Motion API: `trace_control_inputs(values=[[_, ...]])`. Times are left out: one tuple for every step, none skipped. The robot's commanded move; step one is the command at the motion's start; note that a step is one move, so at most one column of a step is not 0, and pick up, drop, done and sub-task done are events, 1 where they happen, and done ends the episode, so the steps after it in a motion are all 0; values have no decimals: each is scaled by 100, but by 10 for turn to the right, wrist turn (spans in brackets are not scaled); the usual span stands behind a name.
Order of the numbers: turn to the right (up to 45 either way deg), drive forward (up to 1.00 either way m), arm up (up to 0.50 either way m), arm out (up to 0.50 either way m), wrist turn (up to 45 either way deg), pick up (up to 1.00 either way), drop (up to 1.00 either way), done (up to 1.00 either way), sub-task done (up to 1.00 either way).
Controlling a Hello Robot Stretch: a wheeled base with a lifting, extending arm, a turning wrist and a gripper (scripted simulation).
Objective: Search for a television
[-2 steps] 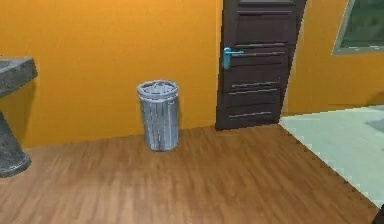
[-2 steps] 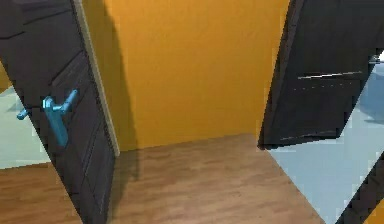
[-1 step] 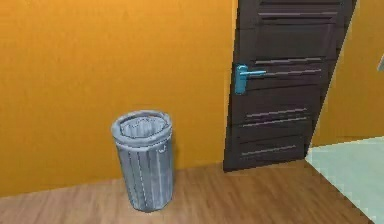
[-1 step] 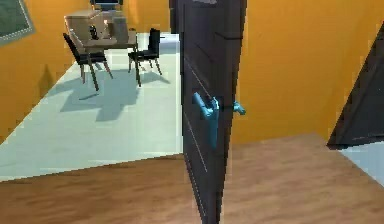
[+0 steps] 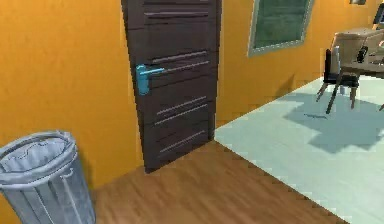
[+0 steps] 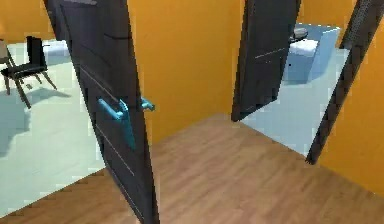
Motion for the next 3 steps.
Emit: trace_control_inputs(values=[[0,65,0,0,0,0,0,0,0],[450,0,0,0,0,0,0,0,0],[30,0,0,0,0,0,0,0,0]])
